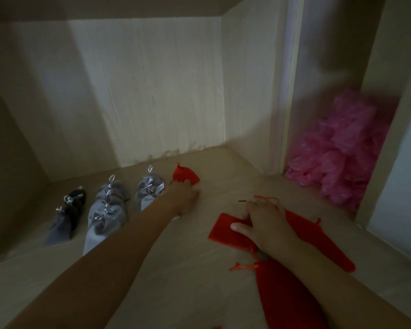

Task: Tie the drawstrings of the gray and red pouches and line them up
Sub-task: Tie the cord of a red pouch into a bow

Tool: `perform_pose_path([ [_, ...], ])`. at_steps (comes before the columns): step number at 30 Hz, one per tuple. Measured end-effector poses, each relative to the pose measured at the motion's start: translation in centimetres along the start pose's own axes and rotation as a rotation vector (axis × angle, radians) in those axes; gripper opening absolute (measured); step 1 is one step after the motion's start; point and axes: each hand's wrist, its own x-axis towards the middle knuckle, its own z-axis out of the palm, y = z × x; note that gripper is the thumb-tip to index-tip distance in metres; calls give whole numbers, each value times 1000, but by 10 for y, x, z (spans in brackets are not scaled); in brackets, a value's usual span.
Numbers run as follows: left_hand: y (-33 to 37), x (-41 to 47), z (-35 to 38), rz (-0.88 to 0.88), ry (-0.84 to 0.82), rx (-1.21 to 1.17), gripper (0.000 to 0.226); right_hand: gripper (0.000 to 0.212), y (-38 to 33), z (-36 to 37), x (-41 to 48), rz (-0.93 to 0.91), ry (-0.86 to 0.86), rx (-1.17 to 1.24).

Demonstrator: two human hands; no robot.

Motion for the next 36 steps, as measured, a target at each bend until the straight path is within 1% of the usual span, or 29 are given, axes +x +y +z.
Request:
perform_pose_path([
  [2, -6, 1, -4, -4, -3, 76, 47, 25, 2, 0, 2, -8, 17, 30],
  [3, -9, 2, -5, -4, -17, 90, 48, 19, 2, -1, 3, -11, 31, 61],
  [6, -16, 6, -3, 8, -33, 75, 52, 25, -2, -5, 3, -25, 109, 232],
  [8, -12, 2, -5, 43, 41, -12, 49, 24, -4, -7, 5, -54, 222, 405],
  [10, 0, -10, -13, 116, 197, -233, 39, 24, -6, -11, 5, -68, 290, 561],
  [11, 8, -21, -19, 142, 247, -397, 37, 24, -9, -15, 3, -75, 284, 634],
  [12, 15, -31, -26, 165, 236, -578, 36, 22, -11, -19, 3, -81, 257, 706],
  [13, 20, -43, -34, 201, 173, -763, 35, 22, -14, -22, 2, -77, 217, 773],
  [14, 25, -55, -41, 248, 108, -898, 32, 23, -17, -25, 2, -60, 185, 830],
  [15, 26, -67, -46, 298, 77, -940, 26, 24, -19, -26, 3, -27, 165, 878],
  [16, 27, -80, -50, 347, 109, -894, 21, 26, -22, -26, 3, 11, 153, 917],
  [17, 26, -94, -53, 382, 206, -796, 25, 27, -25, -27, 4, 51, 142, 948],
  [18, 25, -108, -54, 428, 322, -703, 35, 27, -29, -29, 3, 94, 130, 988],
  [19, 27, -123, -55, 466, 407, -655, 42, 26, -32, -31, 2, 135, 117, 1038],
  [20, 30, -137, -54, 479, 445, -653, 43, 26, -35, -32, 2, 169, 102, 1093],
  [21, 32, -153, -54, 443, 421, -677, 41, 26, -39, -34, -1, 195, 88, 1147],
  [23, 36, -173, -48, 278, 303, -803, 30, 23, -46, -36, -3, 222, 95, 1199],
  [26, 39, -186, -43, 50, 174, -1077, 4, 23, -55, -40, -7, 179, 189, 1147],
  [27, 40, -189, -46, 2, 106, -1187, 8, 23, -59, -40, -9, 153, 220, 1116],
  [28, 40, -192, -46, -27, 32, -1285, 20, 23, -62, -41, -12, 133, 249, 1080],
  [29, 41, -192, -45, -24, -34, -1346, 25, 24, -64, -42, -14, 124, 271, 1049],
  [30, 40, -196, -43, 4, -72, -1373, 23, 25, -67, -43, -17, 120, 287, 1031],
  [32, 38, -199, -38, 79, -112, -1387, 9, 29, -71, -41, -19, 122, 288, 1033],
  [35, 31, -198, -33, 96, -74, -1388, 8, 30, -73, -41, -18, 86, 255, 1030],
  [36, 29, -197, -33, 90, -66, -1383, 11, 28, -73, -42, -19, 69, 248, 1018],
])
